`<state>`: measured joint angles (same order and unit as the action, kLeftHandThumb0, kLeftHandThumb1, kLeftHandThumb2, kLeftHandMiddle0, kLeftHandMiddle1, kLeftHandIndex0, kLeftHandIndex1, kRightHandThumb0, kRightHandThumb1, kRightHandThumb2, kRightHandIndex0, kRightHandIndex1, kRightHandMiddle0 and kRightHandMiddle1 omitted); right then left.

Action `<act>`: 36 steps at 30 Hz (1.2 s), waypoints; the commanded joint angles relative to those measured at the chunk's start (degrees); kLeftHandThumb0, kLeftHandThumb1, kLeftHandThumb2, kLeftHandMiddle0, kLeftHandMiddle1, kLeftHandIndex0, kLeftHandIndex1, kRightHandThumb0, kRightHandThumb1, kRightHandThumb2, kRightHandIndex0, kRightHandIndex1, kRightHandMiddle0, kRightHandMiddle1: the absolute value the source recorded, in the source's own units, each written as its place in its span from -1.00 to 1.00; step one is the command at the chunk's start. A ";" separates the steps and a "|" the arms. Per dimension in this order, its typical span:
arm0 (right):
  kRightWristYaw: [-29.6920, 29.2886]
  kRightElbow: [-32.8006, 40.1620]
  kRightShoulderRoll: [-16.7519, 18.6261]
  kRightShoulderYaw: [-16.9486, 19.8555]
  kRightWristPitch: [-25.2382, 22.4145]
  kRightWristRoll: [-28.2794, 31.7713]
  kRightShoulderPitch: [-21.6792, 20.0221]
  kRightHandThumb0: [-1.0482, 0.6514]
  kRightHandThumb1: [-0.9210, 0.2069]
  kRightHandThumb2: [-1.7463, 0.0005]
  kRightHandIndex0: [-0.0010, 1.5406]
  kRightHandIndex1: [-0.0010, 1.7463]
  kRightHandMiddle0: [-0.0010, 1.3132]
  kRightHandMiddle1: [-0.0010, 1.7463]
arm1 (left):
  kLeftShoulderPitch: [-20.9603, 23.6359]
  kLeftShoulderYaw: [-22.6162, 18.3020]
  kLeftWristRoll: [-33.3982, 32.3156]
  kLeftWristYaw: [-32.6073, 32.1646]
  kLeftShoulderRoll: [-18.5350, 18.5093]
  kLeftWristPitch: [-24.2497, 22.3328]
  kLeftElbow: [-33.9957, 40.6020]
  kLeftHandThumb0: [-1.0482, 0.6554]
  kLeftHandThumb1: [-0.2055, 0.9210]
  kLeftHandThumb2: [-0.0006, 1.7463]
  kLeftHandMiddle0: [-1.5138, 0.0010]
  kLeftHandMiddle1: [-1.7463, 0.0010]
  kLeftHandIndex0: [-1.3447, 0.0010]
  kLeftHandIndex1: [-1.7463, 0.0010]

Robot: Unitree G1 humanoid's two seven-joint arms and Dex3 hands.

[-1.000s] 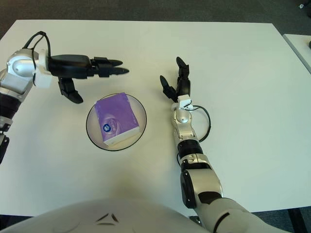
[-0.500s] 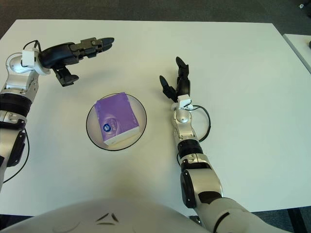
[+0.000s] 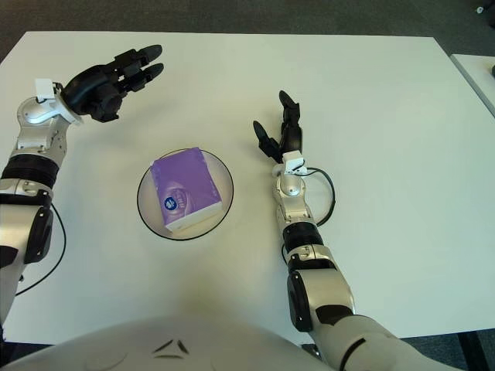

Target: Put the tissue paper into the plate.

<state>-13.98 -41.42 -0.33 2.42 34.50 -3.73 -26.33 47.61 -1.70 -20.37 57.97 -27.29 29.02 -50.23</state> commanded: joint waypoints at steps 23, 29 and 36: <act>0.20 -6.19 1.30 -0.30 0.61 -0.70 9.61 -0.48 -0.99 0.66 -0.51 -0.98 -1.00 -0.47 | -7.38 -11.15 2.92 -22.09 6.69 2.86 -4.22 -1.00 1.00 -0.15 1.00 1.00 1.00 1.00; 0.31 -6.18 1.12 -0.37 0.63 -0.85 9.72 -0.47 -1.00 0.65 -0.51 -0.98 -1.00 -0.46 | -9.73 -12.15 5.42 -32.15 10.36 7.08 -7.34 -1.00 1.00 -0.24 1.00 1.00 1.00 1.00; -0.04 -6.30 0.89 -0.52 0.93 -1.33 9.79 -0.46 -1.00 0.61 -0.50 -0.98 -1.00 -0.49 | -11.34 -11.62 8.99 -39.04 11.18 9.61 -7.57 -1.00 1.00 -0.20 1.00 1.00 1.00 1.00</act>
<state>-13.76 -41.34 -0.30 2.52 34.55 -3.67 -26.30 38.29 -13.08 -13.68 23.08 -16.17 36.35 -56.99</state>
